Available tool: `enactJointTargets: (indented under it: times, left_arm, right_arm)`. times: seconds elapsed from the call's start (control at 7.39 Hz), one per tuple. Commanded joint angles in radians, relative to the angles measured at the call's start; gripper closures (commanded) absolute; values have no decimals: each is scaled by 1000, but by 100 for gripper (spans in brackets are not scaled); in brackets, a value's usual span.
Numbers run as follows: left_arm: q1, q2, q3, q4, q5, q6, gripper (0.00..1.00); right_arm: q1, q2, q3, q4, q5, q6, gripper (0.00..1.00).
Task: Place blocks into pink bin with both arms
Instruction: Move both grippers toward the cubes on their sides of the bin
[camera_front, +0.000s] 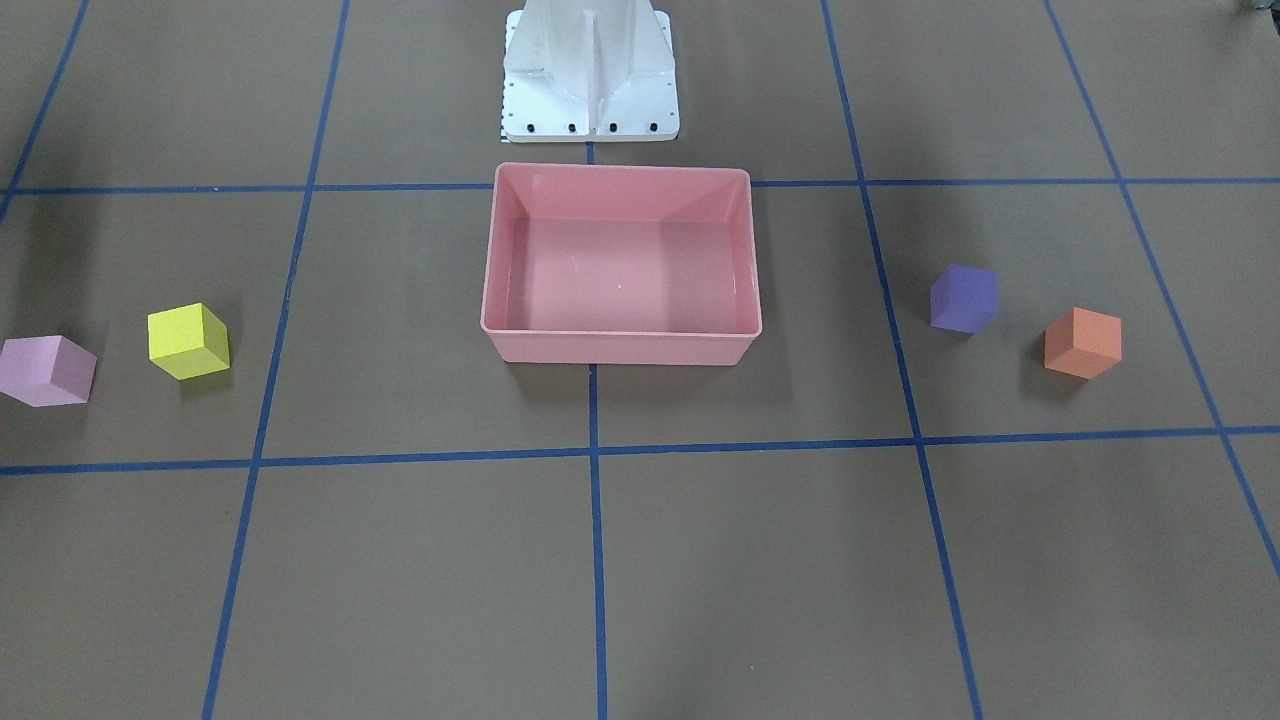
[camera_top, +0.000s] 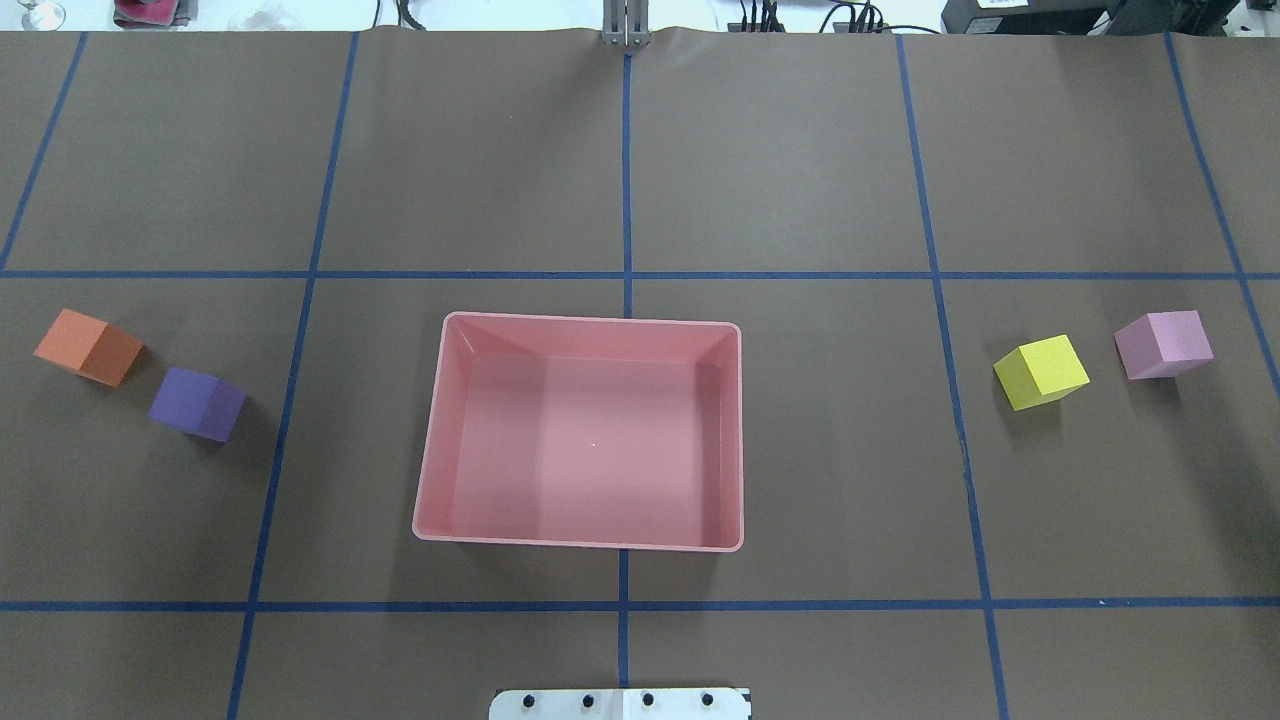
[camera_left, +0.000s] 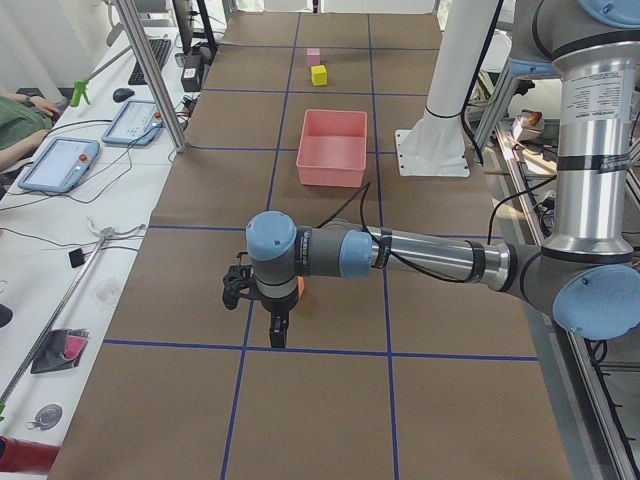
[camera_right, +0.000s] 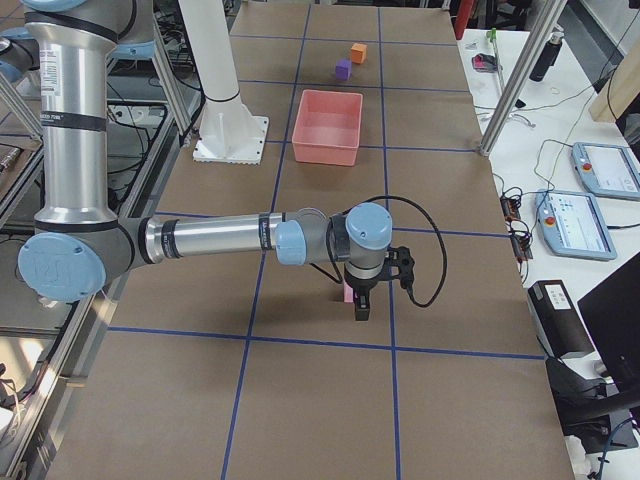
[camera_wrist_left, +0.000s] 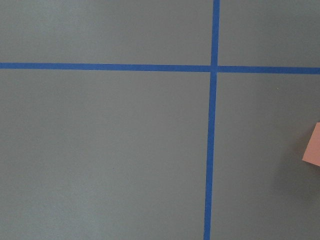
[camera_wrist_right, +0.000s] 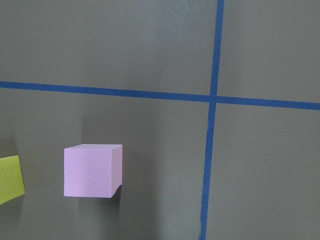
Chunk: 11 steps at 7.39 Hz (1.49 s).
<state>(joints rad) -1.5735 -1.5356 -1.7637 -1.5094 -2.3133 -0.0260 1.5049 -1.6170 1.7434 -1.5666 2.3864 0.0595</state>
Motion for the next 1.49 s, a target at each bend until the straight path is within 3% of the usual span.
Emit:
enactJointTargets:
  times: [0.0, 0.41, 0.68, 0.81, 0.95, 1.35]
  left_arm:
    - [50, -17, -8, -54, -52, -8, 0]
    - [125, -95, -27, -74, -57, -87, 0]
    - [225, -94, -31, -226, -83, -438, 0]
    - [295, -83, -33, -356, -69, -627, 0]
    - [341, -62, -33, -446, -49, -728, 0]
    - [455, -34, -13, -463, 147, -653, 7]
  right_arm:
    - [0, 49, 18, -6, -10, -1, 0]
    - [-11, 51, -2, 22, -1, -1, 0]
    - [-26, 49, -16, 83, 7, 12, 0]
    - [-41, 60, -4, 89, 40, 130, 0]
    - [-52, 78, 11, 89, 90, 193, 0]
    - [-93, 106, 44, 89, 94, 290, 0]
